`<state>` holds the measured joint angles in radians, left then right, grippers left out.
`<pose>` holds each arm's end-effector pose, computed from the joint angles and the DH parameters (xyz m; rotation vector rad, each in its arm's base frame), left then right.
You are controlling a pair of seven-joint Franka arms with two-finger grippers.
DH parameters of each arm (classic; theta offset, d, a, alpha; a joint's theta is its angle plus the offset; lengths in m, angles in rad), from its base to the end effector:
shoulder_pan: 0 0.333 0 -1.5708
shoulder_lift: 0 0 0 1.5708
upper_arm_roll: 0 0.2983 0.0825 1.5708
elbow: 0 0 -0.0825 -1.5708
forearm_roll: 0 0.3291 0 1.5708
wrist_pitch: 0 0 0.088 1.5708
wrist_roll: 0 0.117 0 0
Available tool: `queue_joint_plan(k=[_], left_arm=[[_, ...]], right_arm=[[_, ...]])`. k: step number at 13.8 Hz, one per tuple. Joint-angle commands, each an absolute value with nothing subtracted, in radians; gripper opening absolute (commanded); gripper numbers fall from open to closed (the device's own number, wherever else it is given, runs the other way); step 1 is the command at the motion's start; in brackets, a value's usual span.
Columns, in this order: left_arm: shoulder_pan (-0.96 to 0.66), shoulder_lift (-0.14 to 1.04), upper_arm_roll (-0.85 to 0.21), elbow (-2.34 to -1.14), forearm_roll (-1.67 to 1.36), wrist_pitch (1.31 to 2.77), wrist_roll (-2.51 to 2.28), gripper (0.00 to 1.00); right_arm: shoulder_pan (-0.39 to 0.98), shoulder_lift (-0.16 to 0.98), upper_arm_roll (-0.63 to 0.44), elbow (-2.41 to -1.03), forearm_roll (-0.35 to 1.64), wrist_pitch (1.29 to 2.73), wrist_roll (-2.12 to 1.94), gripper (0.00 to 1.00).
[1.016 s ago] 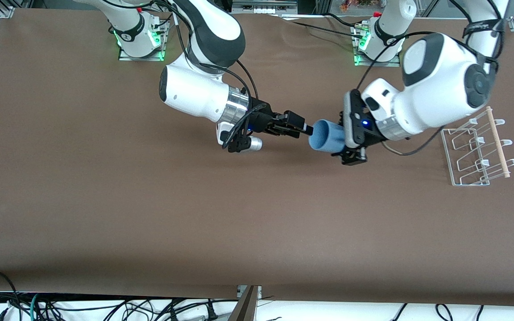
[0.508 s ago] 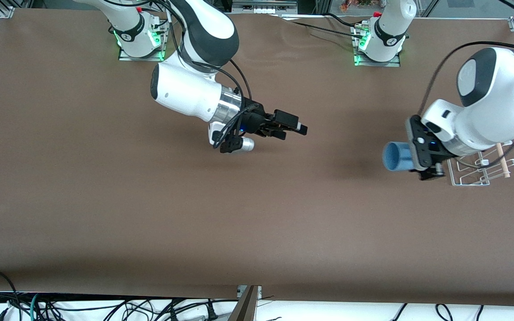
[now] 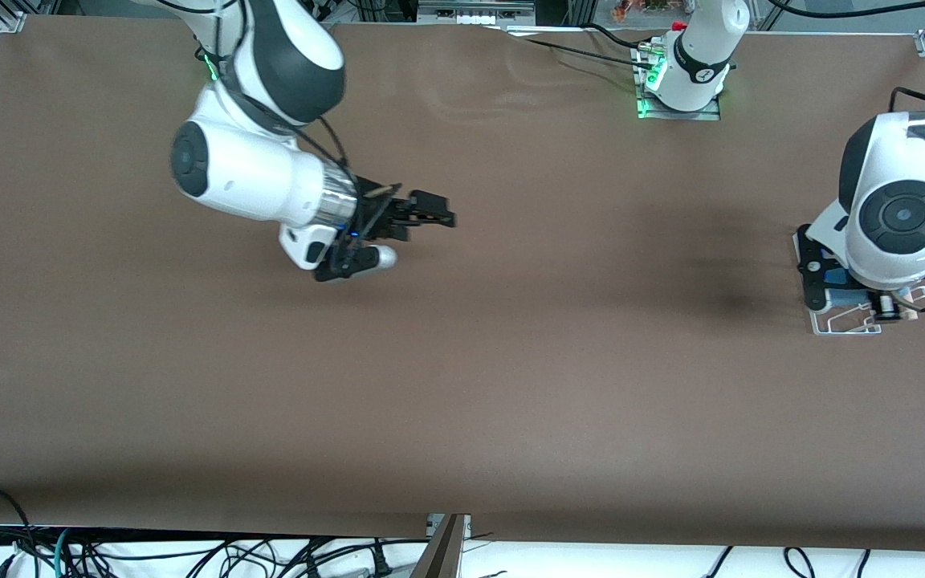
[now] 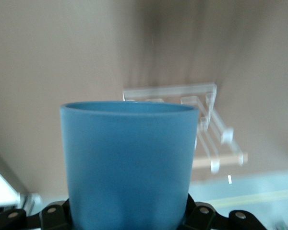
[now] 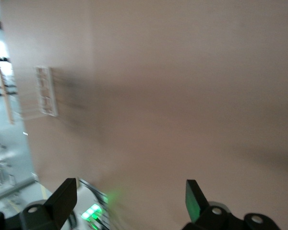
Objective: Transfer cup to left arm and place on rack
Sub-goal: 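Open the right gripper while the left gripper carries the cup away, then lower the cup onto a rack hook with the left gripper while the right gripper retracts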
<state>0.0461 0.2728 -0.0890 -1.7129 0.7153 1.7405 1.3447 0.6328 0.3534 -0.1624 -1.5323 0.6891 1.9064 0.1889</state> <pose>0.5633 0.0459 0.4275 -1.8382 1.8966 0.8056 0.5178 0.3365 0.4629 -2.5581 -0.0860 0.2211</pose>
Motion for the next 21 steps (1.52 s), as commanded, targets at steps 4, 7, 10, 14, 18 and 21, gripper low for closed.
queue_joint_plan(k=[4,7,10,14,18,21], left_arm=[[0.041,0.255,-0.100,-1.959,1.217,1.683,1.212,0.00],[0.041,0.252,-0.100,-2.077,1.420,1.687,1.065,0.00],[0.052,0.252,-0.098,-2.149,1.526,1.692,0.967,0.00],[0.074,0.261,-0.089,-2.175,1.594,1.732,0.931,0.00],[0.087,0.279,-0.089,-2.198,1.649,1.733,0.873,0.00],[0.087,0.293,-0.086,-2.220,1.658,1.735,0.816,0.00]], right_arm=[[0.640,0.241,-0.274,-1.566,0.237,1.720,0.173,1.00],[0.640,0.213,-0.354,-1.563,0.177,1.645,0.074,1.00],[0.640,0.201,-0.495,-1.516,0.161,1.599,-0.075,1.00],[0.513,0.198,-0.494,-1.457,0.160,1.493,-0.112,1.00],[0.248,0.124,-0.199,-1.514,-0.001,1.453,-0.077,1.00],[0.077,0.014,-0.040,-1.699,-0.035,1.621,-0.061,1.00]])
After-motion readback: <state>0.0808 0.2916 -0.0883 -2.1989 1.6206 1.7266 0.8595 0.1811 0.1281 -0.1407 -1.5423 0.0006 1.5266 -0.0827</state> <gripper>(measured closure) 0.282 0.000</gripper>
